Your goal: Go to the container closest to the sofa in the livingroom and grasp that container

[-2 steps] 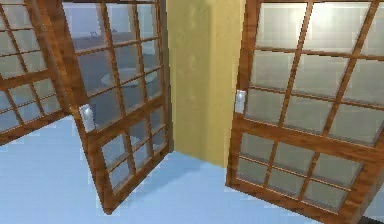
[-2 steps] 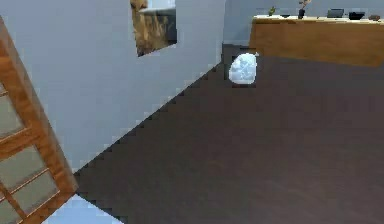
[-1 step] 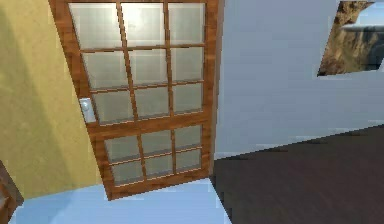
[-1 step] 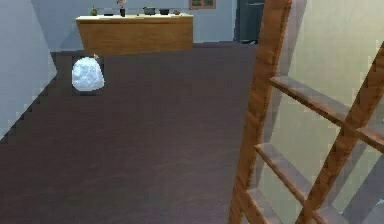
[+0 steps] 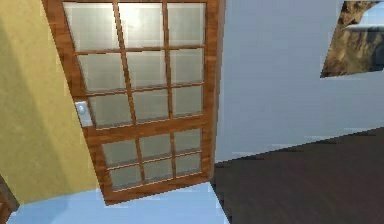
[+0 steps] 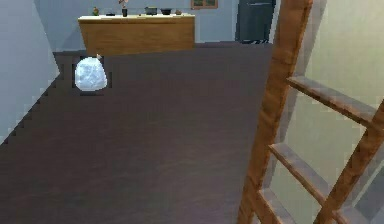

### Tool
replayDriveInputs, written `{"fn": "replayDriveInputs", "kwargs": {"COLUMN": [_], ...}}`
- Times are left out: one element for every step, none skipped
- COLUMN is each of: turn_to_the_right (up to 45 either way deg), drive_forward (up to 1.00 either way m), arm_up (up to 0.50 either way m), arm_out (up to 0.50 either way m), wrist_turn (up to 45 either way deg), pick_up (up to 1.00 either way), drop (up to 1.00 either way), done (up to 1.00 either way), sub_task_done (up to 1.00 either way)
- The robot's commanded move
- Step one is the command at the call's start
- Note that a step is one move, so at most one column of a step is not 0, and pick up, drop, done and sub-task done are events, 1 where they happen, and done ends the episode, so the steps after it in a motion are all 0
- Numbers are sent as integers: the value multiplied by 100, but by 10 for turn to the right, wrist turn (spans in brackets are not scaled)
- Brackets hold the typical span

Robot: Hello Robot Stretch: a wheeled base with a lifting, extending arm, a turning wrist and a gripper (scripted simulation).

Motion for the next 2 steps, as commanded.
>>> {"fn": "replayDriveInputs", "kwargs": {"turn_to_the_right": [-450, -240], "drive_forward": [0, 0], "arm_up": [0, 0], "arm_out": [0, 0], "wrist_turn": [0, 0], "pick_up": [0, 0], "drop": [0, 0], "done": [0, 0], "sub_task_done": [0, 0]}}
